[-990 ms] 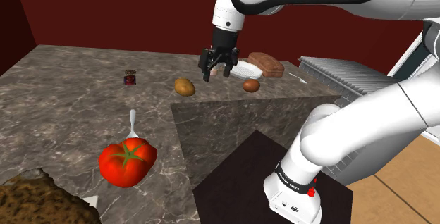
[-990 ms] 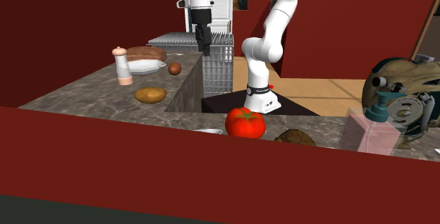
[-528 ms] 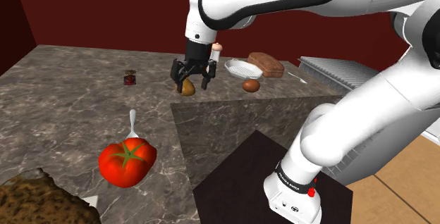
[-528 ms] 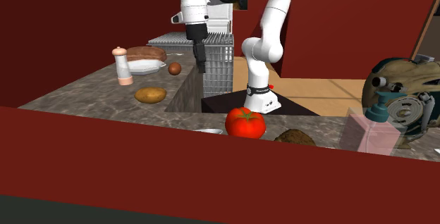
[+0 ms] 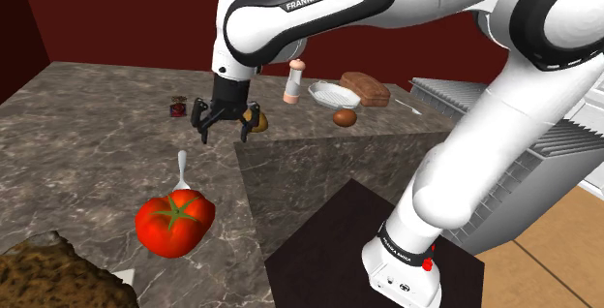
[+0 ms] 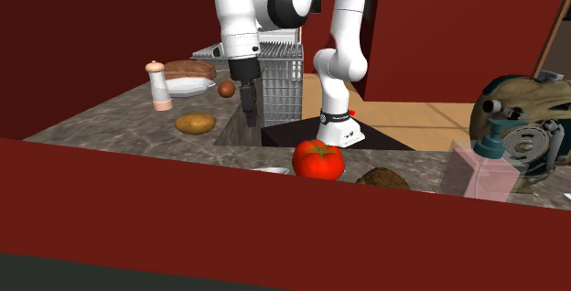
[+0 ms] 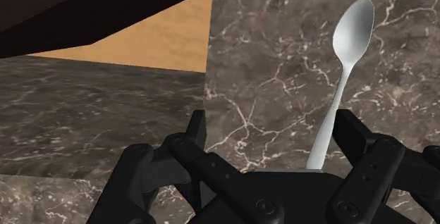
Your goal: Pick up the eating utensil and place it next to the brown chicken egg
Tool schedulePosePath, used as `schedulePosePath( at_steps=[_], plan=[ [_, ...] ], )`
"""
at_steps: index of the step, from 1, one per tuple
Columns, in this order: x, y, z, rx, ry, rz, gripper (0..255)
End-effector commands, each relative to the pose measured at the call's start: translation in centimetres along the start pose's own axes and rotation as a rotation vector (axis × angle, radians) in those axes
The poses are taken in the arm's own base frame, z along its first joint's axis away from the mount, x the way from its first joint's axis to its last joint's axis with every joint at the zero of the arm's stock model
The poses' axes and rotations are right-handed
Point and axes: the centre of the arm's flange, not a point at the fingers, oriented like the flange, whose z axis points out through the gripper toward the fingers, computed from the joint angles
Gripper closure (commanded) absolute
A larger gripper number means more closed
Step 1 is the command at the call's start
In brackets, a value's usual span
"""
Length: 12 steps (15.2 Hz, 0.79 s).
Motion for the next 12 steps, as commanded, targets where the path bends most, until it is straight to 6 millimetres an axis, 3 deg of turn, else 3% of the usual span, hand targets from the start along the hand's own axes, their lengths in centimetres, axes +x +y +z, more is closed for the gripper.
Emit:
schedulePosePath(
  at_steps=[1,7,12],
  plan=[
    [1.1,-1.9,1.2,0.016,-0.007,0.033,0],
    [4.2,-7.3,5.3,0.057,-0.029,0.124,0],
    [4.1,-7.5,7.9,0.057,-0.029,0.124,0]
  ],
)
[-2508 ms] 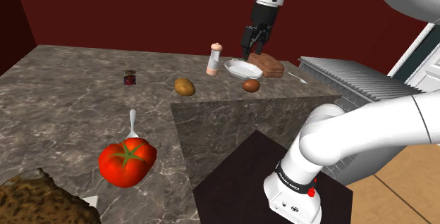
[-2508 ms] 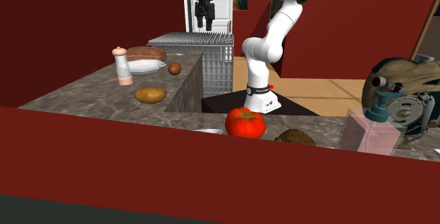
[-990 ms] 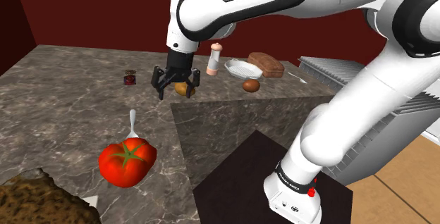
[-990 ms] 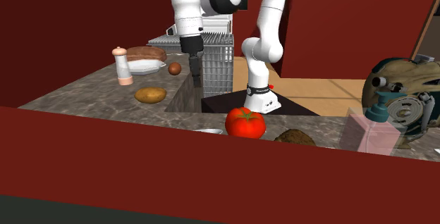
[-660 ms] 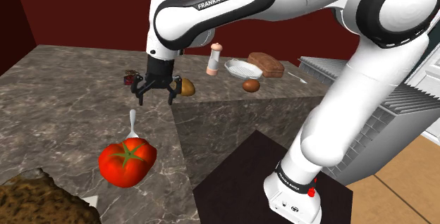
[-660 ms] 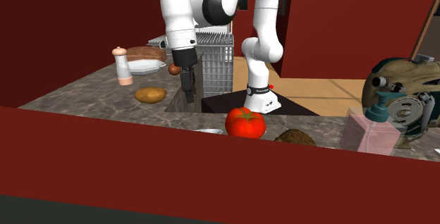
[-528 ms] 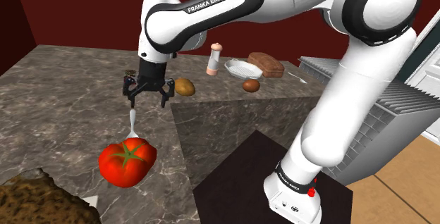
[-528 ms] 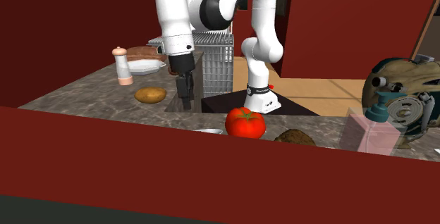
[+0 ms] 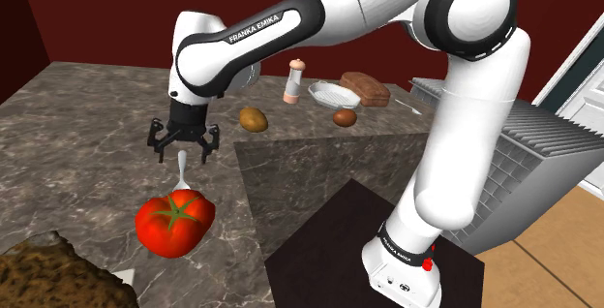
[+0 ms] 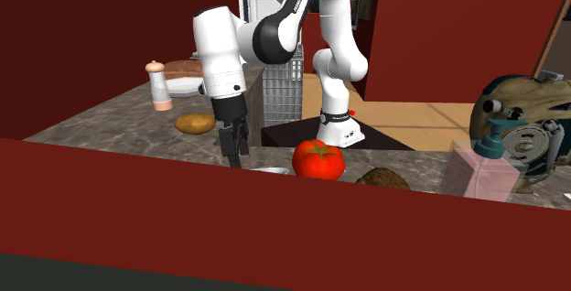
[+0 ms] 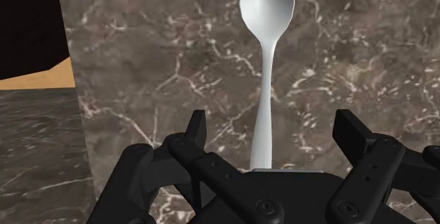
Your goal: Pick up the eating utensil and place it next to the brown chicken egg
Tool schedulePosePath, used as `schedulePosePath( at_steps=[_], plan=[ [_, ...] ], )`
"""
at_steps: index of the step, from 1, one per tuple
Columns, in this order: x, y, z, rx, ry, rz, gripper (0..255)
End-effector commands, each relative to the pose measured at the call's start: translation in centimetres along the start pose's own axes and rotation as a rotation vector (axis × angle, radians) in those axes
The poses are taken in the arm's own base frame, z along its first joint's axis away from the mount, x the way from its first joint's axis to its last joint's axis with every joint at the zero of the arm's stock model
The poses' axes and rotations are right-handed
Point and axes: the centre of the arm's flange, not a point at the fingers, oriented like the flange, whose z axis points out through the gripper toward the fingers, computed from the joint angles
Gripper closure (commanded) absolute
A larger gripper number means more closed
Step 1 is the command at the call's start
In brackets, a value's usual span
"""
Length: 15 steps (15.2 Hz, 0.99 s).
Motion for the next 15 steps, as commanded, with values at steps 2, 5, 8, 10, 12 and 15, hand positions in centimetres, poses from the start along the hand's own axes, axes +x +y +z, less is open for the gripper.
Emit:
schedulePosePath(
  at_steps=[2,5,8,10,12,15],
  plan=[
    [-0.01,-0.03,1.53,0.001,0.000,0.000,0],
    [-0.01,-0.03,1.84,0.001,0.000,0.000,0],
    [-0.01,-0.03,1.84,0.001,0.000,0.000,0],
    [-0.01,-0.03,1.83,0.001,0.000,0.000,0],
    [-0.01,-0.03,1.83,0.001,0.000,0.000,255],
    [-0.02,-0.04,1.80,0.001,0.000,0.000,255]
  ],
)
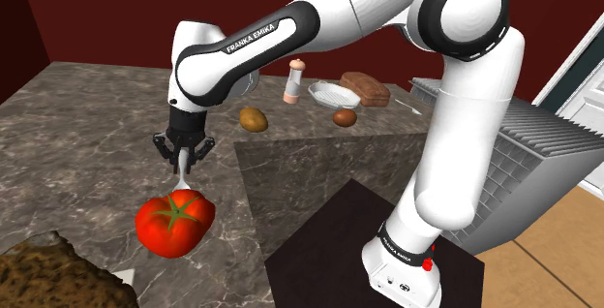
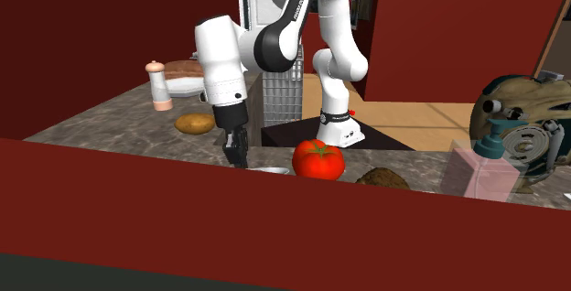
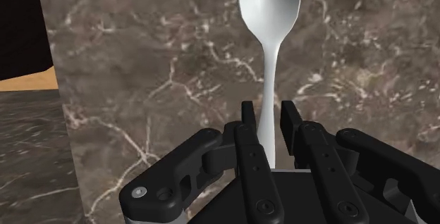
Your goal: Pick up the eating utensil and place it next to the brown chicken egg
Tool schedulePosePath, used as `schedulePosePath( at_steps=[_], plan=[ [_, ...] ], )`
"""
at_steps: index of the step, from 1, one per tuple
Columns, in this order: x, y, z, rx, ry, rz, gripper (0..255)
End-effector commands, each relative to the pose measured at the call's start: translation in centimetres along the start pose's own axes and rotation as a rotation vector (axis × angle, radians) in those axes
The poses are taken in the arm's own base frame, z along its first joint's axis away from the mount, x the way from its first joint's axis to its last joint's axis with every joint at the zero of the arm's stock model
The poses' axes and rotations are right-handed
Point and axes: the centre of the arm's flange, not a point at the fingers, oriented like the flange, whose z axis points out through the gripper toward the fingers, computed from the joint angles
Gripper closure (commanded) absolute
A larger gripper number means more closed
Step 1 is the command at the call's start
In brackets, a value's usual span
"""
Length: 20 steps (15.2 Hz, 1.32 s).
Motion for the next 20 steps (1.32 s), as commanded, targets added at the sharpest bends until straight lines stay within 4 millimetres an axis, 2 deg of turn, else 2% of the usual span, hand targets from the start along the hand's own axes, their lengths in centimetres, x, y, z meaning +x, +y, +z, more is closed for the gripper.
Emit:
schedulePosePath(
  at_steps=[1,6,20],
  plan=[
    [-0.1,0.0,0.1,0.000,-0.002,-0.001,255],
    [-0.1,0.0,0.2,0.000,-0.002,-0.001,255],
    [-1.1,-1.2,-7.1,0.000,-0.002,-0.001,255]
  ],
)
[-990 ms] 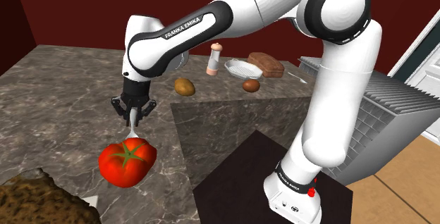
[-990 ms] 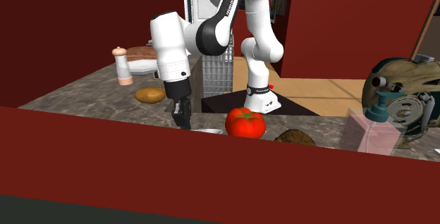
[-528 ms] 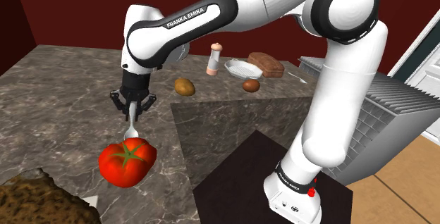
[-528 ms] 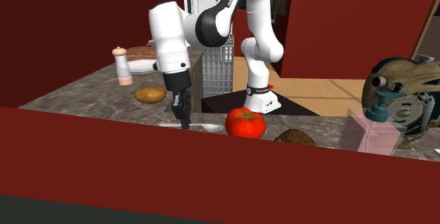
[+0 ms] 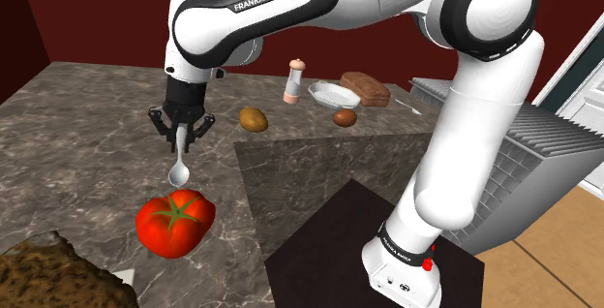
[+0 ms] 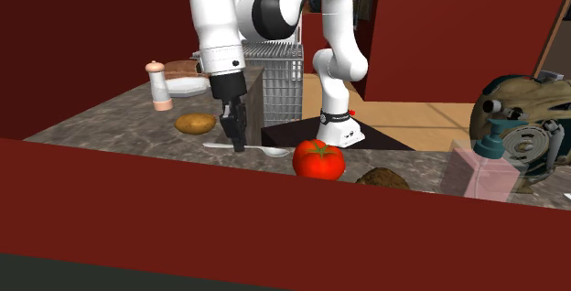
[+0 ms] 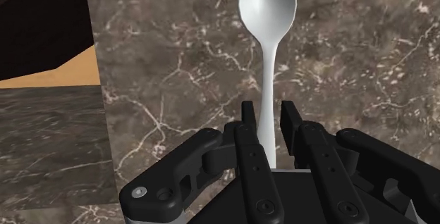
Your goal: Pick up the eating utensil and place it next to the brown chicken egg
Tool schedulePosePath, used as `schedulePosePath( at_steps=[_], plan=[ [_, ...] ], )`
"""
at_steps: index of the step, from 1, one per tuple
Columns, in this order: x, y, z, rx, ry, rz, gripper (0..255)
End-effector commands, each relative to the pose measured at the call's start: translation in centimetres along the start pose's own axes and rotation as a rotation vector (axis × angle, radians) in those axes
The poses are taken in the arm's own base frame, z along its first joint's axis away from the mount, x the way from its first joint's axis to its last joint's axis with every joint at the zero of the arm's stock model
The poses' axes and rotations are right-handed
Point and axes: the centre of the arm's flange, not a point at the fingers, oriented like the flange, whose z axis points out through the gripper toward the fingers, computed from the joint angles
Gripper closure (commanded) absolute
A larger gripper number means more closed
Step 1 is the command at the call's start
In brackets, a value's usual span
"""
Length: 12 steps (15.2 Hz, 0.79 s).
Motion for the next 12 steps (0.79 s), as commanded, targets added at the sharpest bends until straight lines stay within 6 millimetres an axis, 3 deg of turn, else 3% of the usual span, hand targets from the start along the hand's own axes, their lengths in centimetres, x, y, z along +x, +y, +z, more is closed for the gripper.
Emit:
schedulePosePath(
  at_steps=[1,12],
  plan=[
    [-0.2,-0.2,-1.0,0.000,0.000,0.000,255],
    [-1.0,-1.1,-6.6,0.000,0.000,0.000,255]
  ],
)
